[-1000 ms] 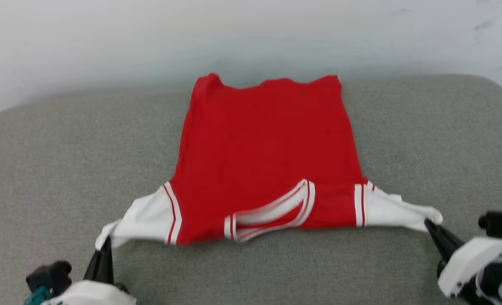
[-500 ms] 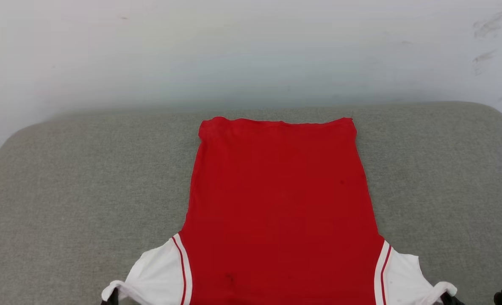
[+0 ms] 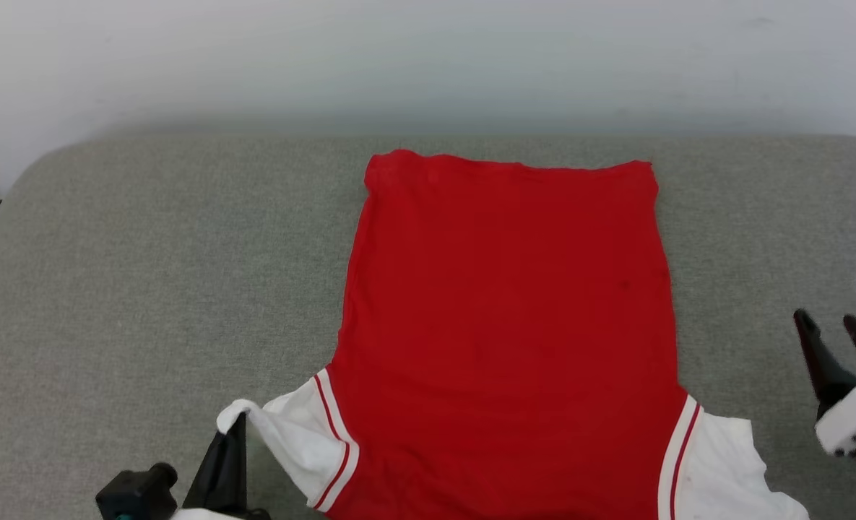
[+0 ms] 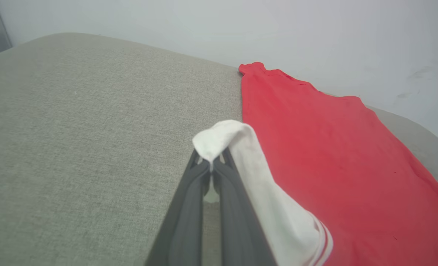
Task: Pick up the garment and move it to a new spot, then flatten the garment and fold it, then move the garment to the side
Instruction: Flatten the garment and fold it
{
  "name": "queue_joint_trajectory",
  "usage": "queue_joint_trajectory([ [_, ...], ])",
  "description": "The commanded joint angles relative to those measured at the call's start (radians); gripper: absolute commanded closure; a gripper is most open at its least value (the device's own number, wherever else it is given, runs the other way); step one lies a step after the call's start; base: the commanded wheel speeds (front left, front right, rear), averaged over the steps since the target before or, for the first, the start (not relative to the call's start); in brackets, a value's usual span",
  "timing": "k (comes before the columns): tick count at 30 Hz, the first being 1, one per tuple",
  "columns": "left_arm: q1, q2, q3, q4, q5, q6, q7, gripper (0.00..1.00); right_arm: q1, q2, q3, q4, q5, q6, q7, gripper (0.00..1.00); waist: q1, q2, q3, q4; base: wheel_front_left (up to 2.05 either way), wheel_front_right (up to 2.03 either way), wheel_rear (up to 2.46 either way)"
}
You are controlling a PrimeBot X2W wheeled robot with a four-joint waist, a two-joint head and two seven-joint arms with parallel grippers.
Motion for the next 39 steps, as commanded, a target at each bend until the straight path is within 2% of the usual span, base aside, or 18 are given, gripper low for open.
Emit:
queue_joint_trajectory([
  [1, -0.021, -0.004, -0.003, -0.005, 0.007, -0.003, -0.003, 1.0, -0.038, -0.01, -0.001, 0.012, 0.007, -0.001, 0.005, 0.0, -0.0001, -0.0001, 0.045, 0.029, 0.0, 0.0, 0.0],
  [7, -0.122, -0.033, -0.06, -0.025, 0.034, -0.023, -0.018, 1.0, -0.323, -0.093, 0.024, 0.169, 0.036, -0.001, 0.126, 0.0, -0.0001, -0.0001, 0.175, 0.1, 0.0, 0.0, 0.0],
  [11, -0.187, -0.053, -0.103, -0.034, 0.062, -0.041, -0.028, 1.0, -0.502, -0.152, 0.065, 0.273, 0.058, -0.001, 0.247, 0.0, -0.0001, -0.0001, 0.251, 0.15, 0.0, 0.0, 0.0],
  [17, -0.253, -0.08, -0.14, -0.041, 0.079, -0.058, -0.043, 1.0, -0.74, -0.209, 0.131, 0.384, 0.065, -0.001, 0.433, 0.0, -0.0001, -0.0001, 0.348, 0.205, 0.0, 0.0, 0.0],
  [22, -0.291, -0.097, -0.162, -0.047, 0.089, -0.07, -0.049, 1.0, -0.894, -0.219, 0.156, 0.457, 0.038, -0.001, 0.535, 0.0, -0.0001, -0.0001, 0.42, 0.243, 0.0, 0.0, 0.0],
  [26, -0.317, -0.108, -0.173, -0.047, 0.097, -0.073, -0.052, 1.0, -0.96, -0.214, 0.174, 0.517, 0.017, -0.001, 0.591, 0.0, -0.0001, -0.0001, 0.46, 0.263, 0.0, 0.0, 0.0],
  [29, -0.331, -0.112, -0.177, -0.05, 0.103, -0.077, -0.053, 1.0, -0.967, -0.202, 0.196, 0.571, 0.012, -0.001, 0.646, 0.0, -0.0001, -0.0001, 0.474, 0.272, 0.0, 0.0, 0.0],
  [33, -0.331, -0.117, -0.172, -0.053, 0.104, -0.078, -0.054, 1.0, -0.914, -0.166, 0.223, 0.676, 0.017, 0.0, 0.783, 0.02, -0.0001, -0.0001, 0.479, 0.276, 0.0, 0.0, 0.0],
  [34, -0.329, -0.119, -0.171, -0.051, 0.105, -0.078, -0.054, 1.0, -0.906, -0.163, 0.23, 0.691, 0.011, 0.0, 0.806, 0.6, -0.0001, -0.0001, 0.48, 0.276, 0.0, 0.0, 0.0],
  [35, -0.329, -0.12, -0.171, -0.049, 0.106, -0.078, -0.054, 1.0, -0.904, -0.163, 0.23, 0.705, 0.006, 0.0, 0.825, 1.0, -0.0001, -0.0001, 0.48, 0.277, 0.0, 0.0, 0.0],
  [39, -0.331, -0.123, -0.166, -0.042, 0.105, -0.082, -0.054, 1.0, -0.928, -0.17, 0.209, 0.71, 0.0, -0.001, 0.81, 1.0, -0.0001, -0.0001, 0.471, 0.281, 0.0, 0.0, 0.0],
])
